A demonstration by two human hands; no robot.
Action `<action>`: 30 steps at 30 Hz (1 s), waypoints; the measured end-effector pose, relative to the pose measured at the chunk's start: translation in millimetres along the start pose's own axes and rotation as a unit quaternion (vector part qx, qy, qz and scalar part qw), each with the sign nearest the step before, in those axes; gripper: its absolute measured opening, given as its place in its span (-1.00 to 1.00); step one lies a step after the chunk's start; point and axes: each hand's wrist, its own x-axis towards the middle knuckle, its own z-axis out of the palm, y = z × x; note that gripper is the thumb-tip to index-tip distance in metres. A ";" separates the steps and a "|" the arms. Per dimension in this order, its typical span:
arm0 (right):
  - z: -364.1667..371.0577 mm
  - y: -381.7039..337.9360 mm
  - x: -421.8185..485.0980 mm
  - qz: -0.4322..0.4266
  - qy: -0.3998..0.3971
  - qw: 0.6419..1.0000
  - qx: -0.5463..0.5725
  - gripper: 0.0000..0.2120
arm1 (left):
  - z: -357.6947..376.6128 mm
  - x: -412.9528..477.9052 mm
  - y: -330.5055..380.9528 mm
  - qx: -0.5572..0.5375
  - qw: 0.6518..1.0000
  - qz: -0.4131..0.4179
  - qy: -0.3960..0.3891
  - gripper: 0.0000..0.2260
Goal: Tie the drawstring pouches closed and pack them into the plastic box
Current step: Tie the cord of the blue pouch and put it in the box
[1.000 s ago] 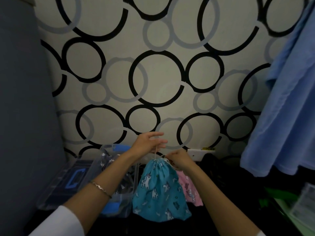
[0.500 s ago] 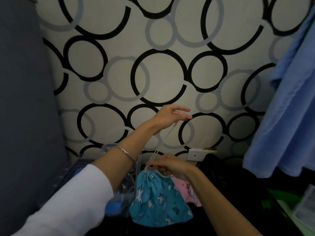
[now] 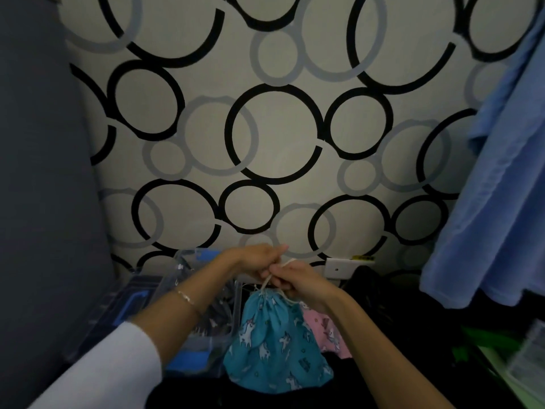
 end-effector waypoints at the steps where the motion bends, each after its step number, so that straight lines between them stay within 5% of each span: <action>1: -2.0 -1.2 -0.5 0.003 0.004 1.000 0.007 -0.61 | 6.1 -3.9 -6.0 -0.017 1.000 0.013 -0.008 -0.41; 8: -1.0 -6.8 -1.4 0.010 0.043 0.998 -0.045 -0.58 | 27.2 -8.4 -19.5 -0.108 0.987 0.090 0.078 -0.39; 16: -17.5 -5.4 0.5 -0.003 0.182 0.980 -0.085 -0.73 | 21.3 -12.2 -28.7 -0.080 0.989 0.084 0.092 -0.65; 20: -24.1 -2.2 1.0 0.042 0.160 0.985 -0.055 -0.89 | 13.1 -16.4 -26.3 -0.075 0.990 0.076 0.095 -0.68; 22: -25.8 0.0 -0.6 0.010 0.137 0.986 -0.090 -0.60 | 11.8 -19.0 -20.1 -0.083 0.991 0.063 0.079 -0.67; 25: -23.3 1.0 -2.8 -0.077 0.093 0.971 -0.206 -0.58 | 8.8 -23.2 -10.9 -0.081 0.995 0.043 0.033 -0.67; 30: -23.9 2.2 -5.1 -0.038 0.064 0.993 -0.092 -0.66 | 6.4 -27.2 -2.5 -0.102 0.993 0.052 0.028 -0.71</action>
